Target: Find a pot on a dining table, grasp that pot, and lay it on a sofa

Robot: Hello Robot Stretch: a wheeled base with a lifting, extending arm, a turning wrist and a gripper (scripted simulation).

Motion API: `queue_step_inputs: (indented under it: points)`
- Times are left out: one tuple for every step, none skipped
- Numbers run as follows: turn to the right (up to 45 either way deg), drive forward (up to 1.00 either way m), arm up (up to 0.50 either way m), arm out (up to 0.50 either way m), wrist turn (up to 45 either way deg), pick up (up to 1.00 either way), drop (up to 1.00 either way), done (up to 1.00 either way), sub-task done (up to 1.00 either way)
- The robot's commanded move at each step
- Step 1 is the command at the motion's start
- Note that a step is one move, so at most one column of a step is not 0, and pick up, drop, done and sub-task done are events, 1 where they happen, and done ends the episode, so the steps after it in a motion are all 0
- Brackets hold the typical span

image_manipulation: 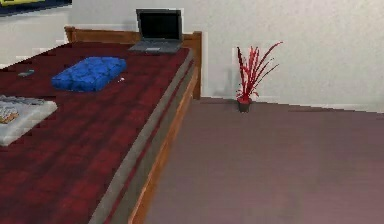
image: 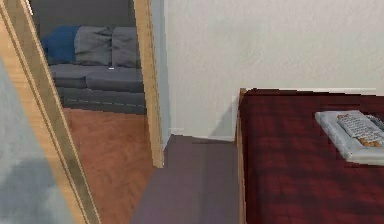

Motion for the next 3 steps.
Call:
queue_step_inputs:
  points:
    - [-9.0, 0.00, 0.00, 0.00, 0.0, 0.00, 0.00, 0.00, 0.00]
    - [0.0, 0.80, 0.00, 0.00, 0.0, 0.00, 0.00, 0.00, 0.00]
    - [9.0, 0.00, 0.00, 0.00, 0.0, 0.00, 0.00, 0.00, 0.00]
